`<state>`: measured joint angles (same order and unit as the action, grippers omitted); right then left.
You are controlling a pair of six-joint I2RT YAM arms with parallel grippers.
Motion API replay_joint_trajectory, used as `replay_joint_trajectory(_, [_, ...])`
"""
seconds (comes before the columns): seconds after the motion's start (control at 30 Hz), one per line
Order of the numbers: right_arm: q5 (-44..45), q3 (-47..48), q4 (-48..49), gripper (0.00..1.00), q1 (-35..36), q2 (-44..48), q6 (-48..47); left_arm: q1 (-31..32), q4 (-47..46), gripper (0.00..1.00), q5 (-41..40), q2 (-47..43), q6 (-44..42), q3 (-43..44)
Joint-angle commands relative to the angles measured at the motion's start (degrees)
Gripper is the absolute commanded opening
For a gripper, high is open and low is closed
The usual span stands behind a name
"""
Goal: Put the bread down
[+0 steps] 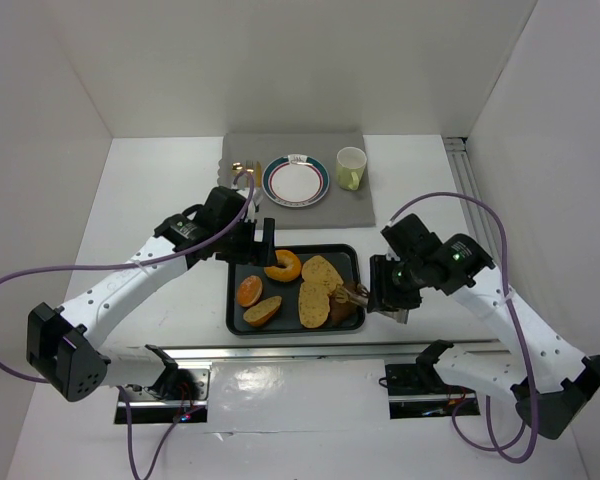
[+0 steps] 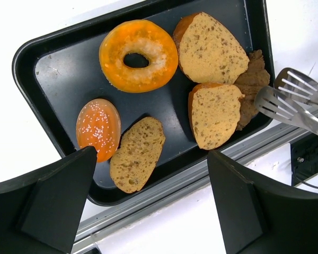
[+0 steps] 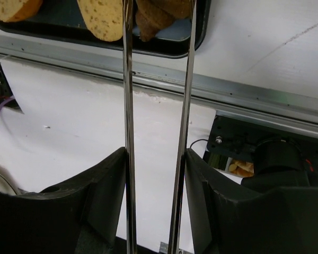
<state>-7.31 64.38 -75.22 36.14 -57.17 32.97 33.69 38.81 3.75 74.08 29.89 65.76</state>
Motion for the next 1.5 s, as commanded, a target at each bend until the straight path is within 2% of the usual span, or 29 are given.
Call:
replay_joint_trajectory(0.0, [1.95, 2.25, -0.19, 0.53, 0.42, 0.30, 1.39, -0.29, -1.63, 0.99, 0.82, 0.01, -1.41, 1.13])
replay_joint_trajectory(0.57, [-1.92, -2.59, -0.19, 0.58, 0.42, -0.14, -0.97, -0.29, -2.16, 0.99, 0.82, -1.04, -0.89, 0.60])
replay_joint_trajectory(1.1, [-2.44, -3.74, 6.92, 0.59, 0.42, -5.49, -4.06, -0.29, -2.16, 0.99, -0.32, -2.10, -0.89, -1.07])
replay_joint_trajectory(1.3, [-0.08, 0.46, 4.83, 0.39, 0.42, -6.03, -4.58, -0.29, -2.16, 0.99, -0.85, -3.15, -0.89, -1.07])
replay_joint_trajectory(1.47, [1.95, 7.42, 0.08, 0.35, 0.42, -6.03, -3.97, -0.29, -2.16, 0.99, -1.90, -3.16, -0.89, -1.07])
